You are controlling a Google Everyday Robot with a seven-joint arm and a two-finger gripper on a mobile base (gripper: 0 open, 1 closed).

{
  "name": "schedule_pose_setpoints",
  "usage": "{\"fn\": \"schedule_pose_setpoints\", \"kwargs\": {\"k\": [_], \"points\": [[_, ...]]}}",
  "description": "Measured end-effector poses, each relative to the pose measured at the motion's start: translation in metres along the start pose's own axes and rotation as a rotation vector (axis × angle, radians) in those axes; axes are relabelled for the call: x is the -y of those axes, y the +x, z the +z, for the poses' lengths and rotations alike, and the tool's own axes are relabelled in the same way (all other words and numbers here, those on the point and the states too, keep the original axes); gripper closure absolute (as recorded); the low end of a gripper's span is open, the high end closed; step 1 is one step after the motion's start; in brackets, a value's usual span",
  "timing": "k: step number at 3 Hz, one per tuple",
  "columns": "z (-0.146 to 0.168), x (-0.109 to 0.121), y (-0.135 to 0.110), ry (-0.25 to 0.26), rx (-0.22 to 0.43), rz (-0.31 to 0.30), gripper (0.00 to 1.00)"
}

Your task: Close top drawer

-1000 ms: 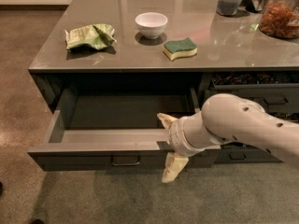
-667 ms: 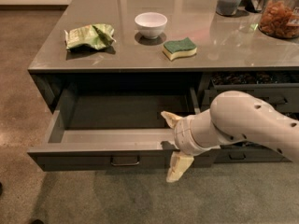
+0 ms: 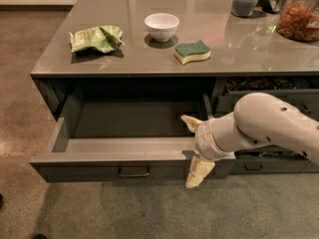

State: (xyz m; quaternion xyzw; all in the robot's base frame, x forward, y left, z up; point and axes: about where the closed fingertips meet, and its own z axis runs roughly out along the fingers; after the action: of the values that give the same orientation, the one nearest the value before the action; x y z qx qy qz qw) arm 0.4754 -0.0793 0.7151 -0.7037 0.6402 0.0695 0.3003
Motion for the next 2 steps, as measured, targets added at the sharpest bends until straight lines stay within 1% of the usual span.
{"fn": "schedule_pose_setpoints", "kwargs": {"k": [1,2], "points": [[0.0,0.0,0.0,0.0,0.0,0.0,0.0],[0.011,0.009,0.004,0.022,0.011,0.01,0.0]]}}
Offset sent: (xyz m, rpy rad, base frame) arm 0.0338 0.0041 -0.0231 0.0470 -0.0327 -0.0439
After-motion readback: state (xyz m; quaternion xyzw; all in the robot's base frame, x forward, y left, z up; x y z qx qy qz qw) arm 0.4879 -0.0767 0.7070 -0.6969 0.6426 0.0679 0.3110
